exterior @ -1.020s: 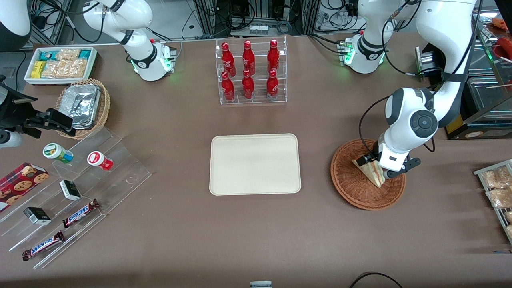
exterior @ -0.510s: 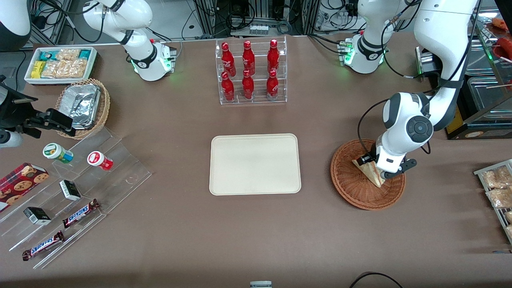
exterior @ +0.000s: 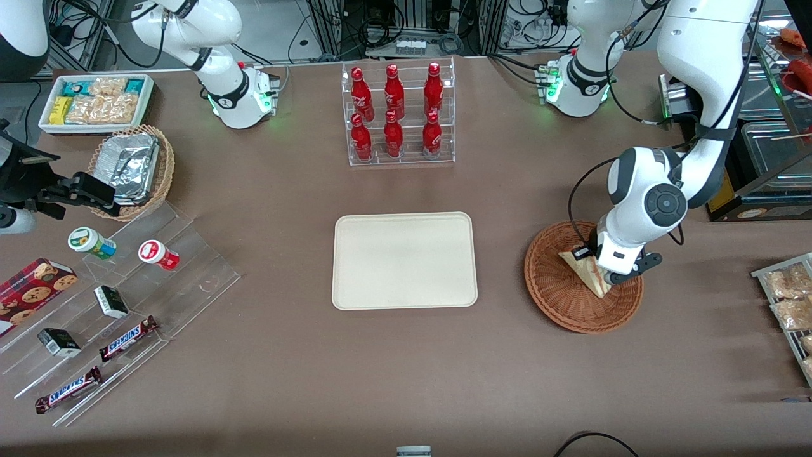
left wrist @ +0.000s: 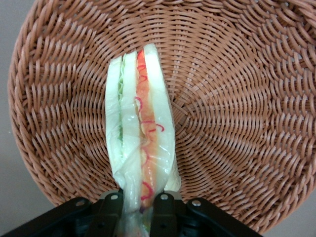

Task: Place sandwich from basket to tray
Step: 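Lift the sandwich and carry it with the left gripper over the cream tray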

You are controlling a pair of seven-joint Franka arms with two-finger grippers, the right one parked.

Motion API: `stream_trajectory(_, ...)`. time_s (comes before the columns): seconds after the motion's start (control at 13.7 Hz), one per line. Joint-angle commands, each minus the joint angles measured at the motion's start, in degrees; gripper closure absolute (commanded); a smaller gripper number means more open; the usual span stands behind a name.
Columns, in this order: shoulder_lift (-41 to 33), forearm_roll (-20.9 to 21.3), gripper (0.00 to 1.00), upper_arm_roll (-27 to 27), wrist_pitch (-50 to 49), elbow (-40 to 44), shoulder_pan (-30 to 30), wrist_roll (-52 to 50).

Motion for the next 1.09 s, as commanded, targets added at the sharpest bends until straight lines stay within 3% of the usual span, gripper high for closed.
stream_trajectory(0.0,-2.11,1.40,1.00,-0.01,0.09,-0.25,-0.20,-0.65)
stream_trajectory(0.29,-4.05,1.49,1.00,-0.98,-6.39,3.07,-0.90,-0.03)
stream_trajectory(0.73,-3.71,1.66,1.00,-1.42,-12.75,9.23,-9.93,0.14)
stream_trajectory(1.02,-1.52,6.40,1.00,-1.51,-12.75,11.60,-16.17,0.14)
